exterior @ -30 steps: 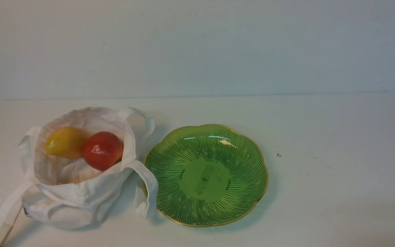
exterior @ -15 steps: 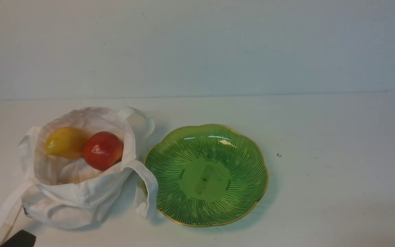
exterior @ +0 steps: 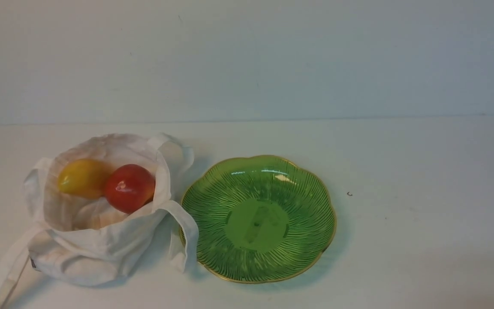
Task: Take the fruit out of the cloth bag on the white table and place them on a plate.
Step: 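Reach into the white bag and grasp the apple with the left gripper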
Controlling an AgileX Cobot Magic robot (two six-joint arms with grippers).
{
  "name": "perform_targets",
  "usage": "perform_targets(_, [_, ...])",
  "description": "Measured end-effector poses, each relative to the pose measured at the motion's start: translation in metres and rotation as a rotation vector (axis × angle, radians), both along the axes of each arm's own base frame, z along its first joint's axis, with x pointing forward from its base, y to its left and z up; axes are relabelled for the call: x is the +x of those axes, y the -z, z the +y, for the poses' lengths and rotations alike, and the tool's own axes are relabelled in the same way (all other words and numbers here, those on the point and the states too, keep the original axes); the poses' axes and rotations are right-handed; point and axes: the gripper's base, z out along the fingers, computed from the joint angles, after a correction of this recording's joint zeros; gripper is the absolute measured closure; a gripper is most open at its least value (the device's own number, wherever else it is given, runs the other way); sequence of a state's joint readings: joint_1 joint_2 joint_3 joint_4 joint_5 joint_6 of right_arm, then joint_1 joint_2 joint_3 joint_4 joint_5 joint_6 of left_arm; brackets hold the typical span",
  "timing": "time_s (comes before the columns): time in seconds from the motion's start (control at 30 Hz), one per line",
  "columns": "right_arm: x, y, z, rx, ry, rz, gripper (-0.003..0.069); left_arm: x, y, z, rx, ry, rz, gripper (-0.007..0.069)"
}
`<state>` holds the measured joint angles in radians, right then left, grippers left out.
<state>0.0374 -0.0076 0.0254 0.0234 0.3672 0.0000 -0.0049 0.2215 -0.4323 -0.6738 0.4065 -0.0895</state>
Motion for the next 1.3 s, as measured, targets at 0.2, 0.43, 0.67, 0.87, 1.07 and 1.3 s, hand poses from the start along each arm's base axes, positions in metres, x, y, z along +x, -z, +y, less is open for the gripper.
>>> perform_targets(0.2, [0.0,0.0,0.0,0.0,0.0,0.0,0.0673,0.07,-0.003,-0.004,0.338,0.173,0.583,0.0632])
perform_targets(0.43, [0.0,0.0,0.0,0.0,0.0,0.0,0.0673,0.173,0.031,0.006,0.564,0.285,0.973,0.0632])
perform_targets(0.67, [0.0,0.0,0.0,0.0,0.0,0.0,0.0673,0.255,0.051,0.002,0.652,0.334,1.047,0.0632])
perform_targets(0.87, [0.0,0.0,0.0,0.0,0.0,0.0,0.0673,0.282,0.045,-0.024,0.759,0.368,0.999,0.0626])
perform_targets(1.07, [0.0,0.0,0.0,0.0,0.0,0.0,0.0673,0.297,0.072,-0.051,0.913,0.419,0.989,0.047])
perform_targets(1.3, [0.0,0.0,0.0,0.0,0.0,0.0,0.0673,0.307,0.076,-0.052,0.956,0.379,0.929,0.0144])
